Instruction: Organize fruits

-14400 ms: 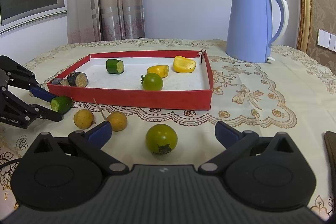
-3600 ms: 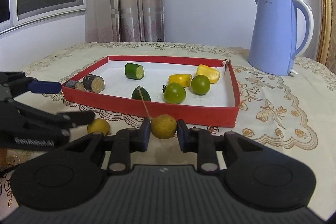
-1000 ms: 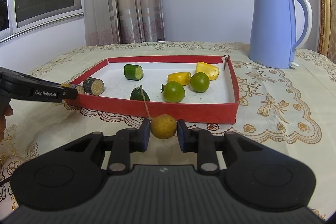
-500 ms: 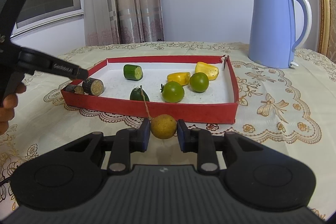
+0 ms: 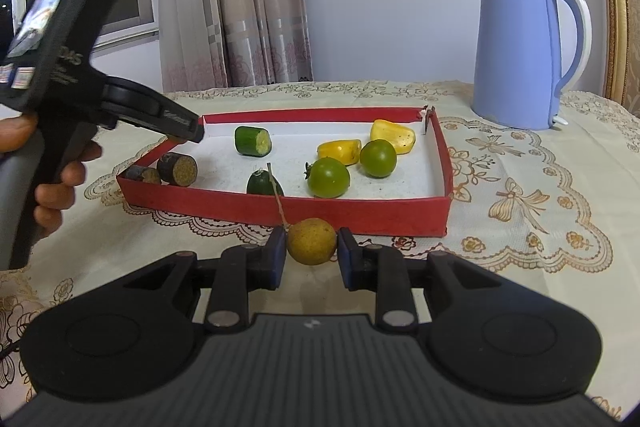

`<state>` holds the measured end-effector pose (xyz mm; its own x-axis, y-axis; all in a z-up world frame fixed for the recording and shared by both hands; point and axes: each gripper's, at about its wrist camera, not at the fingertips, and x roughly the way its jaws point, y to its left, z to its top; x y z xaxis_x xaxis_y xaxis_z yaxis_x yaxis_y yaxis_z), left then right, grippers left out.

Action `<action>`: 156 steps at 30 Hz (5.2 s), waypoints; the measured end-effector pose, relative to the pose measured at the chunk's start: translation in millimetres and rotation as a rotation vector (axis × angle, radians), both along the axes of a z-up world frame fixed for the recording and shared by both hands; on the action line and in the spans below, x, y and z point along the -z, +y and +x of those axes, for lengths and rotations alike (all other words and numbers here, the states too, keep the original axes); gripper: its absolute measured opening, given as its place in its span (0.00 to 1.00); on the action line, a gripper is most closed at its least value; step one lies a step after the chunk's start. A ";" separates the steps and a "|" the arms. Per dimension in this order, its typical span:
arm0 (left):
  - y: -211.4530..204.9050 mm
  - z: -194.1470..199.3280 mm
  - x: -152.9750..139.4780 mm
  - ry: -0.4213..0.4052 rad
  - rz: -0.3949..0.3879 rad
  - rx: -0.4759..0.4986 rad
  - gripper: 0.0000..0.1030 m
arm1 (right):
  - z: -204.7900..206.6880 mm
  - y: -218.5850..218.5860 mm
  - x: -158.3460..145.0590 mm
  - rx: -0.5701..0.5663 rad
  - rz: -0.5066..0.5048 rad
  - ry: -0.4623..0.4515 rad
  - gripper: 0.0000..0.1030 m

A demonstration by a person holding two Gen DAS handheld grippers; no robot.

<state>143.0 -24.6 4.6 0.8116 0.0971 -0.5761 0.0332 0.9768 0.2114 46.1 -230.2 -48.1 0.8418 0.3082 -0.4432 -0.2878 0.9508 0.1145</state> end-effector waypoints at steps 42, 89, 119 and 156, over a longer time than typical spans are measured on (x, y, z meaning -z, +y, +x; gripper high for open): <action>21.0 -19.2 -22.0 -0.085 -0.058 -0.071 0.79 | 31.1 -3.7 -65.4 0.048 -0.008 -0.173 0.25; 49.2 -15.4 9.4 -0.052 -0.112 -0.143 0.91 | 101.3 16.2 -42.2 0.141 0.004 -0.193 0.90; 50.4 -15.5 9.2 -0.022 -0.155 -0.116 0.97 | 3.3 -2.4 -7.3 0.169 -0.130 0.059 1.00; 47.7 -18.3 7.2 -0.023 -0.151 -0.089 0.97 | 24.3 12.6 16.4 0.084 -0.154 0.192 1.00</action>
<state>124.7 23.1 -2.6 0.8167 0.0827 -0.5710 -0.0580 0.9964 0.0613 70.4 -217.6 -64.4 0.7577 0.1572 -0.6334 -0.1943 0.9809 0.0110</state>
